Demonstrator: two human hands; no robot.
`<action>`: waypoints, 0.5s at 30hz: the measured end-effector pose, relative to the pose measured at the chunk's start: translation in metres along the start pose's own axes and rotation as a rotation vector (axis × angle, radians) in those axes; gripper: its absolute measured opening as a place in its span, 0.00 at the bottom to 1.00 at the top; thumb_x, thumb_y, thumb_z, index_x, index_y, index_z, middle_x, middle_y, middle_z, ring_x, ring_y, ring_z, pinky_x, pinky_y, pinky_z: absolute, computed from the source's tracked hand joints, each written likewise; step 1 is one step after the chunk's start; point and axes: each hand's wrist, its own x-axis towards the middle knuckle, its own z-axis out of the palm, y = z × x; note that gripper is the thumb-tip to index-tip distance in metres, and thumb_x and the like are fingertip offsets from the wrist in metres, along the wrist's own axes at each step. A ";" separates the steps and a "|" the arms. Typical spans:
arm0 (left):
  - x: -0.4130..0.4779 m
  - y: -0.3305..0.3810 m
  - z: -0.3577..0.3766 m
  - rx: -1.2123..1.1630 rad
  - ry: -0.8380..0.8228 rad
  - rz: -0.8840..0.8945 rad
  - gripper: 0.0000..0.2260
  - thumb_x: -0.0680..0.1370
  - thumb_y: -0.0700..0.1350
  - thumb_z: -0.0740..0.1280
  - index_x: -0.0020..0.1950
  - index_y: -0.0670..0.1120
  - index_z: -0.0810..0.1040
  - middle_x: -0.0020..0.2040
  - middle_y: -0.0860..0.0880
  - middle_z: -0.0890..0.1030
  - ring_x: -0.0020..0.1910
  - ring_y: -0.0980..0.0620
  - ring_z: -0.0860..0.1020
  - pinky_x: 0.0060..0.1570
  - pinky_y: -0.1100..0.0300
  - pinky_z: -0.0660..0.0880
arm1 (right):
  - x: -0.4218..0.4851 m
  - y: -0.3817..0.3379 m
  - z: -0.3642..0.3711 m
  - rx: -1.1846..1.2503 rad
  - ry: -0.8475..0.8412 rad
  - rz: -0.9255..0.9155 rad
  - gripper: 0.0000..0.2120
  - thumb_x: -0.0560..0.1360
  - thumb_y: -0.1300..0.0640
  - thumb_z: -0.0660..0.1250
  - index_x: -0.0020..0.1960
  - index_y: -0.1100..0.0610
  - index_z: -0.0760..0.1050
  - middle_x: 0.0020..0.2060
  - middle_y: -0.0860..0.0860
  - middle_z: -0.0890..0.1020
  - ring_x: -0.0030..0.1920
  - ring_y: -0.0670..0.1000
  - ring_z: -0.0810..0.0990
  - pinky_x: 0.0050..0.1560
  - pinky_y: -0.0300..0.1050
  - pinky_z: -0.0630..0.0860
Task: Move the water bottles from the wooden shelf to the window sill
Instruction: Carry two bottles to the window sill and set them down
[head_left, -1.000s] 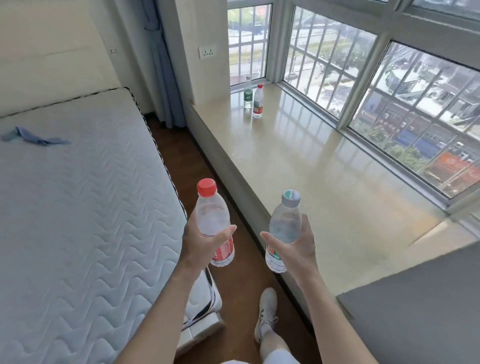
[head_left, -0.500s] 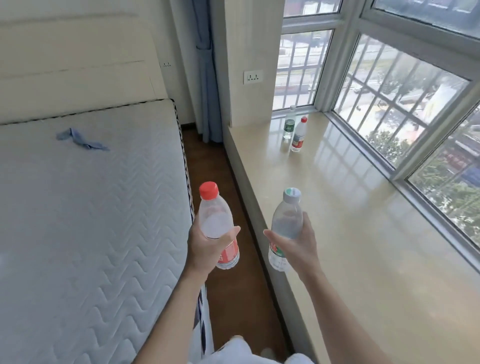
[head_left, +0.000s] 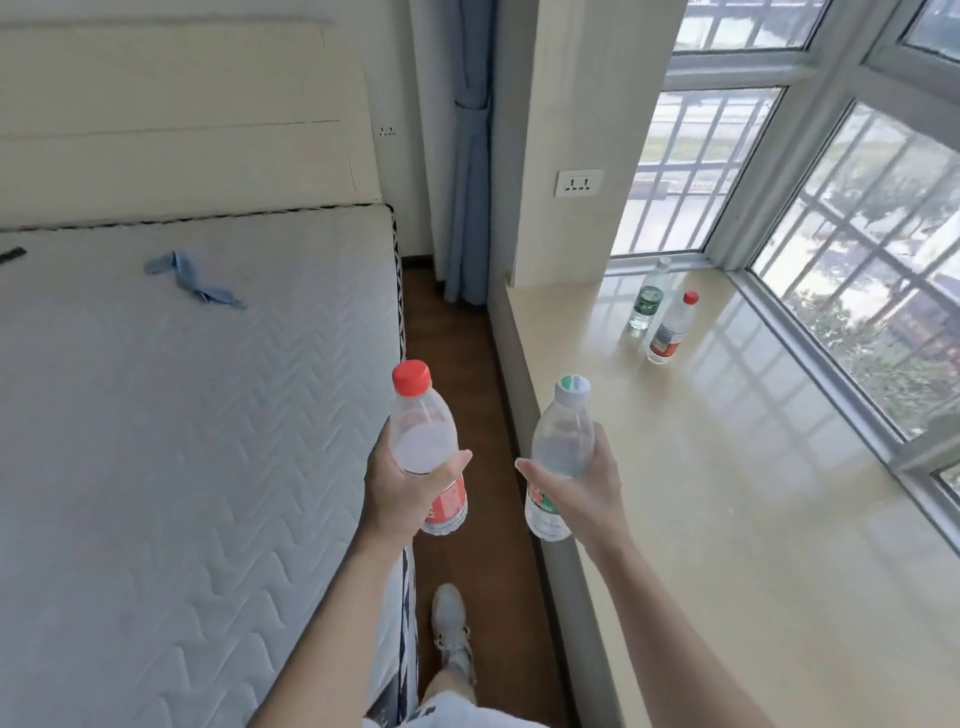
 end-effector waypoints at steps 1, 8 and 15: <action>0.022 0.001 -0.001 0.000 0.003 -0.003 0.28 0.63 0.52 0.76 0.61 0.53 0.74 0.53 0.53 0.80 0.53 0.54 0.79 0.47 0.67 0.75 | 0.020 -0.003 0.009 -0.001 -0.003 0.000 0.28 0.65 0.47 0.81 0.59 0.46 0.71 0.49 0.44 0.79 0.50 0.44 0.81 0.45 0.38 0.75; 0.172 0.017 -0.016 0.014 -0.060 -0.012 0.27 0.66 0.47 0.80 0.60 0.57 0.73 0.52 0.57 0.79 0.52 0.62 0.78 0.46 0.70 0.73 | 0.148 -0.040 0.063 -0.010 0.037 0.005 0.31 0.60 0.40 0.79 0.57 0.49 0.71 0.48 0.48 0.79 0.50 0.49 0.81 0.46 0.45 0.79; 0.281 0.022 -0.008 0.054 -0.105 -0.010 0.27 0.63 0.53 0.76 0.60 0.59 0.71 0.52 0.58 0.78 0.53 0.62 0.77 0.48 0.69 0.73 | 0.238 -0.055 0.093 0.010 0.062 0.034 0.33 0.59 0.38 0.79 0.59 0.45 0.71 0.49 0.46 0.80 0.52 0.49 0.82 0.50 0.51 0.82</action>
